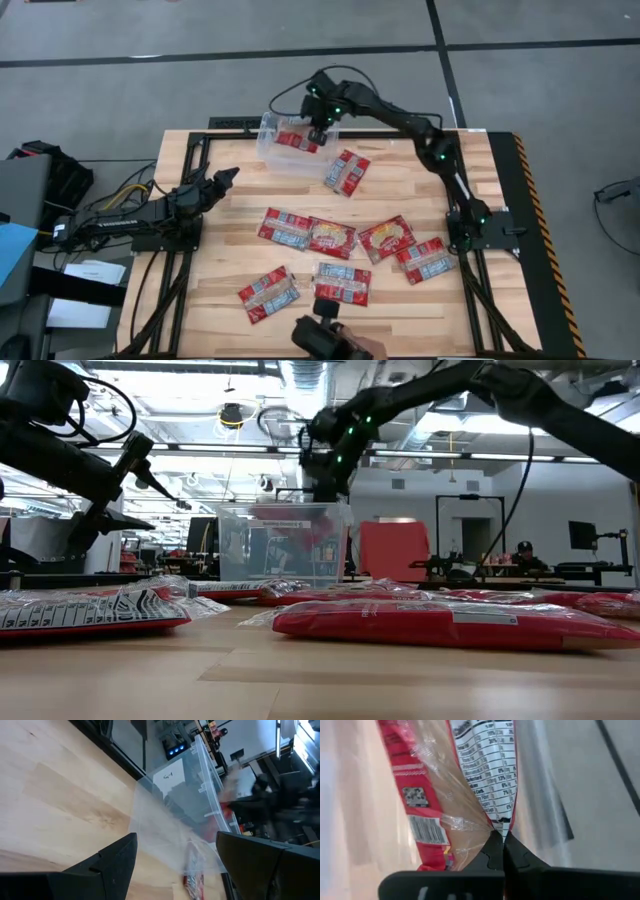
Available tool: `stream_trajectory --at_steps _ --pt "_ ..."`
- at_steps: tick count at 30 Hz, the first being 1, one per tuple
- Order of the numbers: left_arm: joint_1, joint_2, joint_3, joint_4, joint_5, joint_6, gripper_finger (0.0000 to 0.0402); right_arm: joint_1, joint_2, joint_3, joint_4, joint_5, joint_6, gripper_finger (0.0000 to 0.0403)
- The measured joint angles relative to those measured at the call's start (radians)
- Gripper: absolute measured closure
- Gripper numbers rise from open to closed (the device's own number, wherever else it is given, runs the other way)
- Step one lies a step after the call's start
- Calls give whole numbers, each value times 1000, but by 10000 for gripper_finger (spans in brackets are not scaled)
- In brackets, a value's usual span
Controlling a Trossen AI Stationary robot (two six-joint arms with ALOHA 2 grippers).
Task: Sort popcorn bags into baskets
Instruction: Put the red popcorn bag into the transparent bin
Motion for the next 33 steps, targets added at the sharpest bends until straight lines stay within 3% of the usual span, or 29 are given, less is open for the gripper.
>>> stream_trajectory --at_steps 7,16,20,28,33 --pt "0 0 0 0 6 0 140 14 84 -1 -79 7 -34 396" --pt "0 5 0 0 2 3 140 51 97 3 -105 26 -137 381" --pt "0 7 0 -1 2 3 140 63 97 2 -100 28 -154 326" --pt "0 7 0 -1 1 15 140 64 71 14 -119 34 -97 159" --pt "0 8 0 -1 -2 19 140 58 -71 18 -172 62 -77 121"
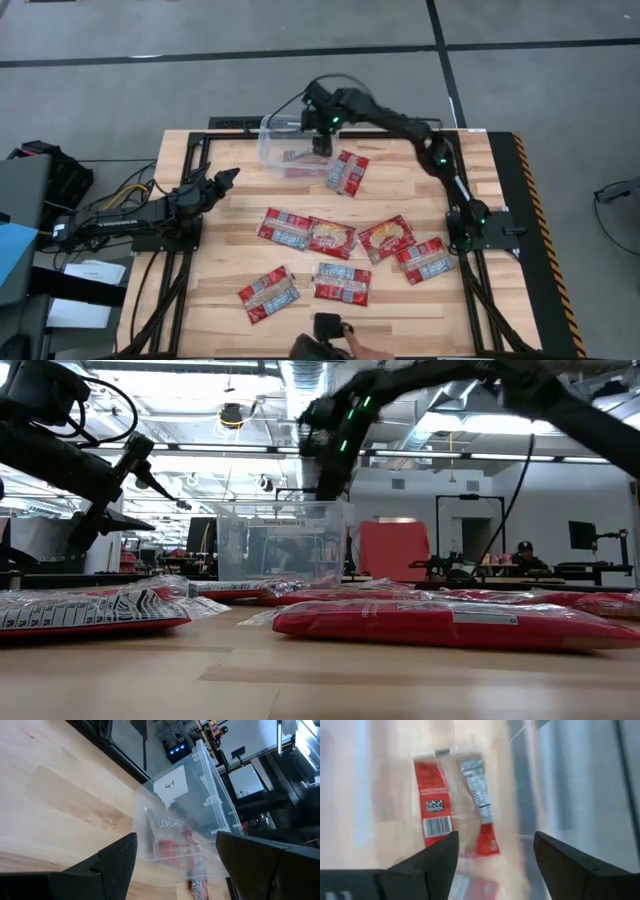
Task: Sort popcorn bags into baskets
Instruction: Put the red popcorn bag into the transparent bin
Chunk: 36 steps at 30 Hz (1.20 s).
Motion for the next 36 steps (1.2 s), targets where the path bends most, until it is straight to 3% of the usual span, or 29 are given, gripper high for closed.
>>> stream_trajectory --at_steps 6,11,14,18,24,31,36 --pt "0 12 0 -1 -14 -1 140 -17 -187 0 -170 -11 61 117" --pt "0 16 0 0 -10 -1 140 -108 -230 -10 -357 -44 124 117" --pt "0 16 0 0 3 2 140 -182 -264 -106 -361 -125 151 117" --pt "0 16 0 0 18 11 140 -242 -317 -345 -223 -172 153 117" --pt "0 16 0 0 37 23 140 -283 -343 -666 131 -174 144 117" --pt "0 16 0 0 36 23 140 -274 -343 -821 380 -192 119 117" --pt "0 16 0 0 36 16 140 -261 -329 -861 409 -186 107 117"
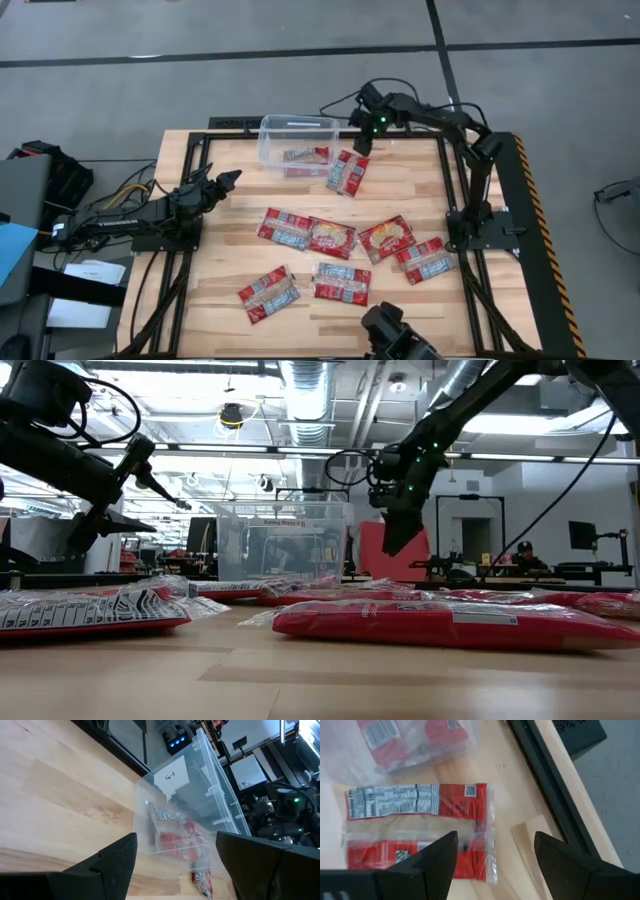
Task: Sort popcorn bags into baskets
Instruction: Put the red popcorn bag into the transparent bin
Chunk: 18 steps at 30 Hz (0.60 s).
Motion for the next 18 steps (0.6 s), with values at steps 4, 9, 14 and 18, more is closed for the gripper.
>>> stream_trajectory --at_steps 4,9,14,18 --pt "0 0 0 0 -2 -2 140 11 45 -5 0 7 10 117" --pt "0 0 0 0 -2 -5 140 28 108 -5 -56 22 24 117" --pt "0 0 0 0 -4 -4 140 61 160 1 -117 54 23 125" --pt "0 0 0 0 -6 -4 140 111 177 0 -150 93 20 193"
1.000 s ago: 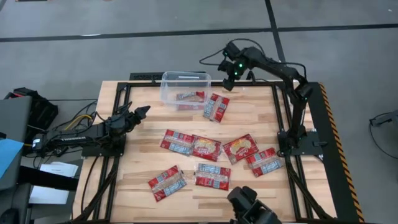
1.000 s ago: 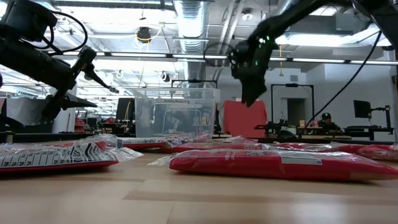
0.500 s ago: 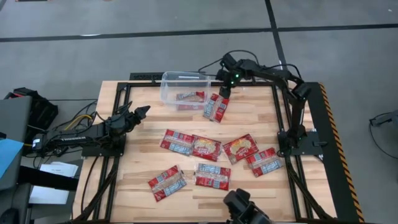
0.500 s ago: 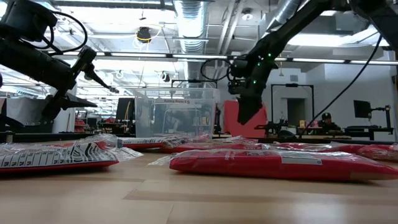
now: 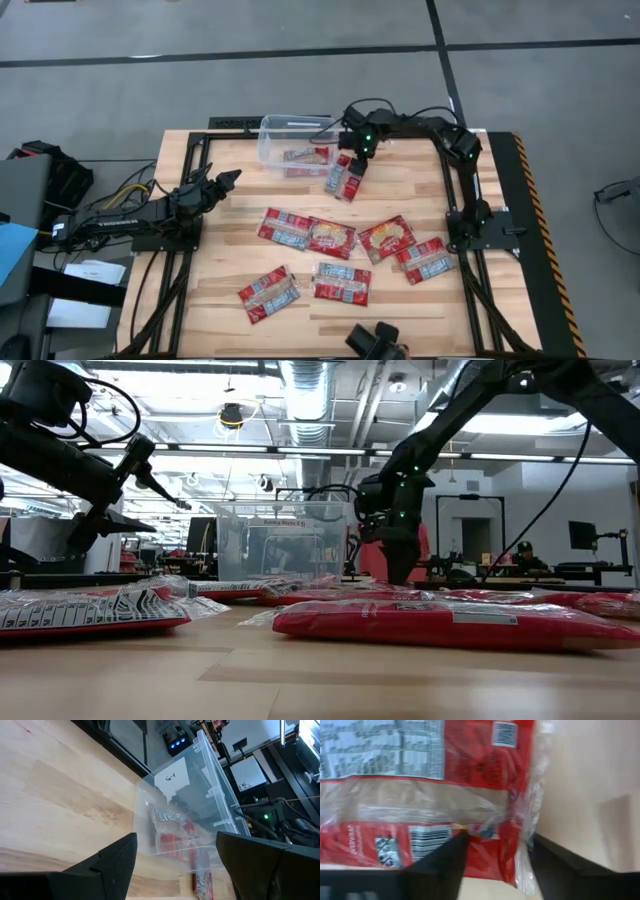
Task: Sort popcorn bags into baskets
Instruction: Put the red popcorn bag into the transparent bin
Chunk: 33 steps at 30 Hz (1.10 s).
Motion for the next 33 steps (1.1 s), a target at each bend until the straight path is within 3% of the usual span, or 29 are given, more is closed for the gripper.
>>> stream_trajectory --at_steps 5,7,13,28,33 --pt "0 0 0 0 0 0 140 46 -7 -2 -46 6 0 354" --pt "0 0 0 0 0 5 140 57 -8 -2 -64 8 6 386" --pt "0 0 0 0 0 15 140 63 -56 -12 -146 7 56 396" --pt "0 0 0 0 1 15 140 66 -356 -8 -315 15 139 400" --pt "0 0 0 0 1 15 140 66 -405 -51 -344 4 338 402"
